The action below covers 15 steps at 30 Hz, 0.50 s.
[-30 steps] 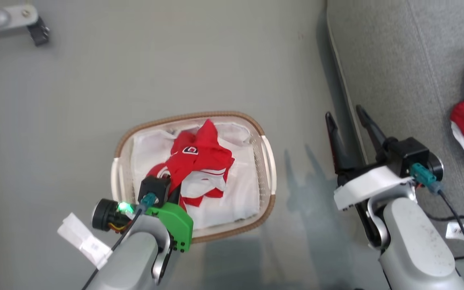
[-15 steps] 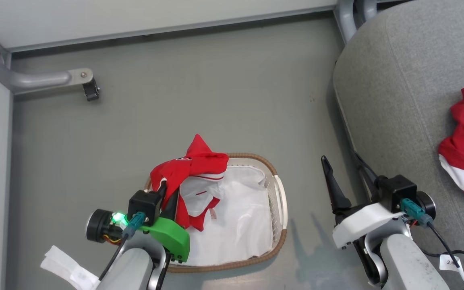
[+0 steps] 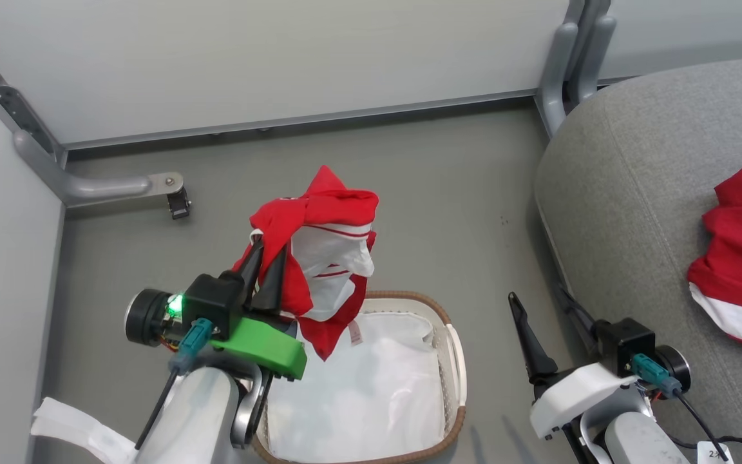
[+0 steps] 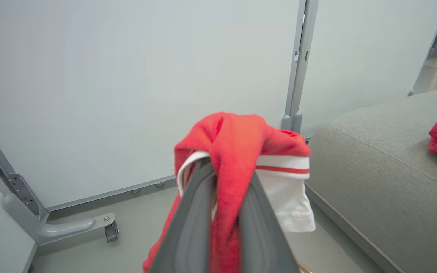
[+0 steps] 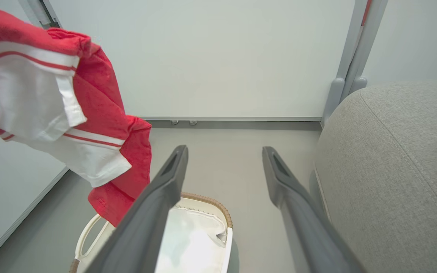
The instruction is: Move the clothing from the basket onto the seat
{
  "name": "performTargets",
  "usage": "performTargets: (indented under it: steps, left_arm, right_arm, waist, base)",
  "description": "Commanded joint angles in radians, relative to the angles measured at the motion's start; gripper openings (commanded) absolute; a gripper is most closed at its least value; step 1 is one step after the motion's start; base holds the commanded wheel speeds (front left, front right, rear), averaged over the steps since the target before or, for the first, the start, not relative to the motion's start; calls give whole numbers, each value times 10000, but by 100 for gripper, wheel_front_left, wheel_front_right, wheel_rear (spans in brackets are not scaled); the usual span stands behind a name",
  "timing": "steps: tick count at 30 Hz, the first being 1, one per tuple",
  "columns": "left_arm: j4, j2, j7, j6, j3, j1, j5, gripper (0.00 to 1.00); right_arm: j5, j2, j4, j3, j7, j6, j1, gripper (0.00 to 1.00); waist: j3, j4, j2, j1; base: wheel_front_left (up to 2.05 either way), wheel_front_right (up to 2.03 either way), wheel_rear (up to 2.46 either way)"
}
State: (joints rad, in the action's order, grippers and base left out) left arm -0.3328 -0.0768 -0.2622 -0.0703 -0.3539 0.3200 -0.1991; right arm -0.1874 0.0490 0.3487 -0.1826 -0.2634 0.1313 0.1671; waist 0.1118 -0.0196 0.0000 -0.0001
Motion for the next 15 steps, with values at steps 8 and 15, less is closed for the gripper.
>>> performTargets:
  steps: [8, 15]
  left_arm:
    - [1247, 170, -37, -271, 37, 19, 227, 0]
    - [1601, 234, -39, -319, -259, -195, 188, 0]
  right_arm:
    - [83, 45, -21, -163, -17, -11, -361, 100]
    - [28, 41, -1072, -1230, -17, -11, 257, 100]
  waist:
    - [-318, 136, 0, 1]
    - [-287, 343, 0, 1]
  base:
    - [0, 0, 0]
    - [0, 0, 0]
